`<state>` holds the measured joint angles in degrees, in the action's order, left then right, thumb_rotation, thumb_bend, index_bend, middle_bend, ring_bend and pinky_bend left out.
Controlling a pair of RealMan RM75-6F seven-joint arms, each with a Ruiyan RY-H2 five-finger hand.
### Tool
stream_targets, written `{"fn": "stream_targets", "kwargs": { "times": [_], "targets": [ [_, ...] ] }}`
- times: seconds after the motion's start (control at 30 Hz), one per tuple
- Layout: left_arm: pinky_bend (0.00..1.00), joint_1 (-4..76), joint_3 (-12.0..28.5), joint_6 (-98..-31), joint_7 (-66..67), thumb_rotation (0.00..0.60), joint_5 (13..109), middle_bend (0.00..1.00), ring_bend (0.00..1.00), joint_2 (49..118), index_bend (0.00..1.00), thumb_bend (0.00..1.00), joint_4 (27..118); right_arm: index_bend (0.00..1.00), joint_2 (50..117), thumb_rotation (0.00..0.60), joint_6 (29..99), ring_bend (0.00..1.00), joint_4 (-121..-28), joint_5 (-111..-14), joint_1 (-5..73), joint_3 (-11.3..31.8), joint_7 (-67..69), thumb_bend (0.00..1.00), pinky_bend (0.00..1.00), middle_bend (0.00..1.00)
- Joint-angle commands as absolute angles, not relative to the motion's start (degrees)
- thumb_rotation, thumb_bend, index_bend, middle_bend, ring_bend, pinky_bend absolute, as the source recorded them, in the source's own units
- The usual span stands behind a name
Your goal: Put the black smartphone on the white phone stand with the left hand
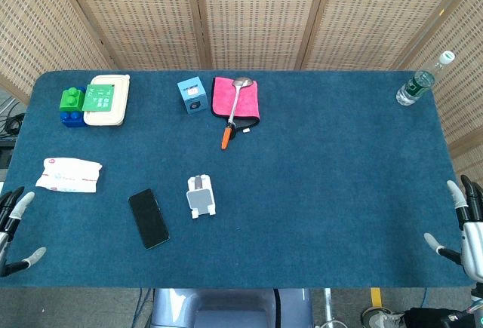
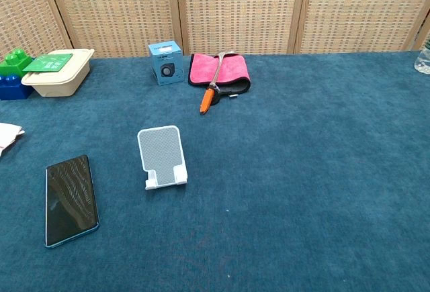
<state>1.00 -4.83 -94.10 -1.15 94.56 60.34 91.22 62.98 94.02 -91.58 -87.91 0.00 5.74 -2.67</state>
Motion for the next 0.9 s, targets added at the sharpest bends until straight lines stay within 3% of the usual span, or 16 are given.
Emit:
{"fn": "stream_targets", "kwargs": {
  "times": [0.03,0.37,0.53,0.77,0.9],
  "targets": [
    [0.0,1.03,-4.73,-93.81,-1.07,0.6,94.68,0.0,0.0,60.47,0.0,0.0,91.08,0.0,62.96,0.6,93.91,0.0,-91.53,-87.81,0.0,5.76,-2.56,0.0,0.0,0.0],
    [0.0,3.8,-3.72,-90.12,-2.21,0.6,96.09,0.0,0.0,61.59,0.0,0.0,88.67,0.0,62.77,0.6,93.65,0.0,-91.54,-87.31,-0.04,5.95,-1.8,0.0,0.0,0.0],
    [0.0,13.14,-3.76,-80.57,-9.97,0.6,102.42,0.0,0.0,63.09,0.0,0.0,81.85,0.0,62.65,0.6,92.87,0.0,-91.48,-86.35,0.15,6.24,-1.64,0.0,0.0,0.0],
    [0.0,21.45,-3.86,-74.56,-11.08,0.6,108.58,0.0,0.0,66.43,0.01,0.09,74.56,0.0,62.92,0.6,92.08,0.0,-91.46,-85.27,0.47,6.65,-2.22,0.0,0.0,0.0],
    [0.0,28.0,-5.03,-64.77,-14.08,0.6,109.29,0.0,0.0,68.22,0.03,0.09,73.47,0.0,63.29,0.6,90.71,0.0,-91.18,-84.24,0.99,6.82,-3.07,0.0,0.0,0.0]
  ]
}}
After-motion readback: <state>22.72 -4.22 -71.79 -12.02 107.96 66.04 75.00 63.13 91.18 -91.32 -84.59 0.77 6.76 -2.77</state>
